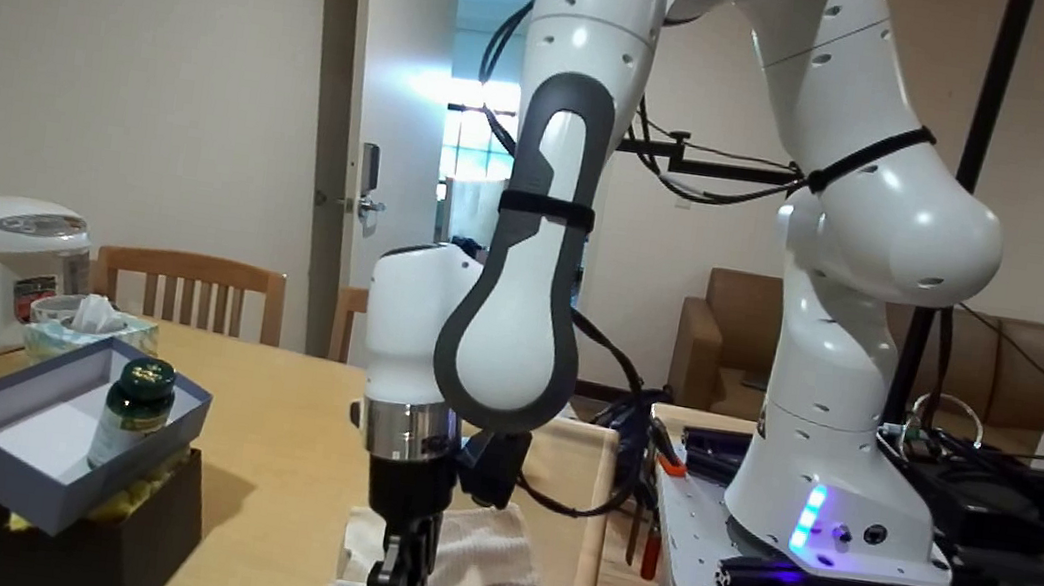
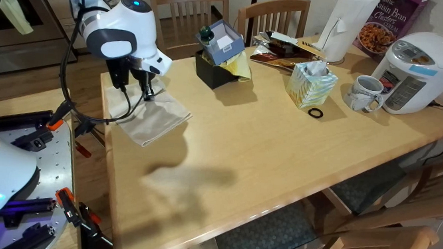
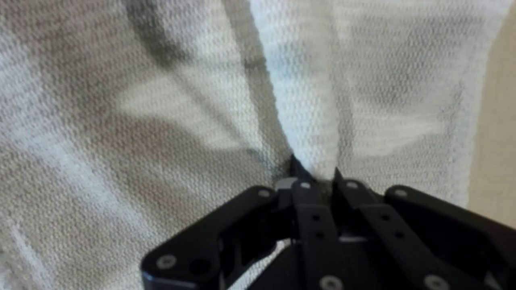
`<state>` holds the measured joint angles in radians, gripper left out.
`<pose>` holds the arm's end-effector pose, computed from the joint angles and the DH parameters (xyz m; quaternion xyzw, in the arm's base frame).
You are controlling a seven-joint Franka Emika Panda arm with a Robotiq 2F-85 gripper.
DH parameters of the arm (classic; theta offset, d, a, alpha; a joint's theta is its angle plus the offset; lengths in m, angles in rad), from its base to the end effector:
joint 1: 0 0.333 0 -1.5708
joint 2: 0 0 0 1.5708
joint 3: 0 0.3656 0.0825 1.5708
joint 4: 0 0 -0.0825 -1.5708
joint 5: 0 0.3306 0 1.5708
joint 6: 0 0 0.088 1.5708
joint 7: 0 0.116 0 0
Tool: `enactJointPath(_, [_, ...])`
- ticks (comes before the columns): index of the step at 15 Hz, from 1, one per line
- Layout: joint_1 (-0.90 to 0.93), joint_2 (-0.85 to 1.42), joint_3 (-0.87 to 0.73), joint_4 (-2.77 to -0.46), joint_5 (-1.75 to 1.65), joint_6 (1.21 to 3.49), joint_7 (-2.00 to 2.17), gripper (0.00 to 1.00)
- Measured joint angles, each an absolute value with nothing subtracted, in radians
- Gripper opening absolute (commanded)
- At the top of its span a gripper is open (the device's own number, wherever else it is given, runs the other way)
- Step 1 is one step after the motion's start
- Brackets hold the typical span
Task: Use the cloth to wipe the table
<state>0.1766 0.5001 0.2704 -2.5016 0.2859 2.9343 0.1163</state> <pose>0.4159 0.1853 0.1824 -0.9954 -0.0101 0.0569 0.0769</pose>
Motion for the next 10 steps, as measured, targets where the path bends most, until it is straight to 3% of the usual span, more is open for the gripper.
enactJointPath(4, [0.185,0.501,0.273,-2.5,0.28,2.932,0.115,0.02])
enactJointPath(5, [0.185,0.501,0.273,-2.499,0.275,2.929,0.115,0.33])
enactJointPath(6, [0.185,0.501,0.273,-2.498,0.272,2.925,0.115,0.34])
enactJointPath(10, [0.178,0.501,0.293,-2.487,0.271,2.882,0.11,0.58])
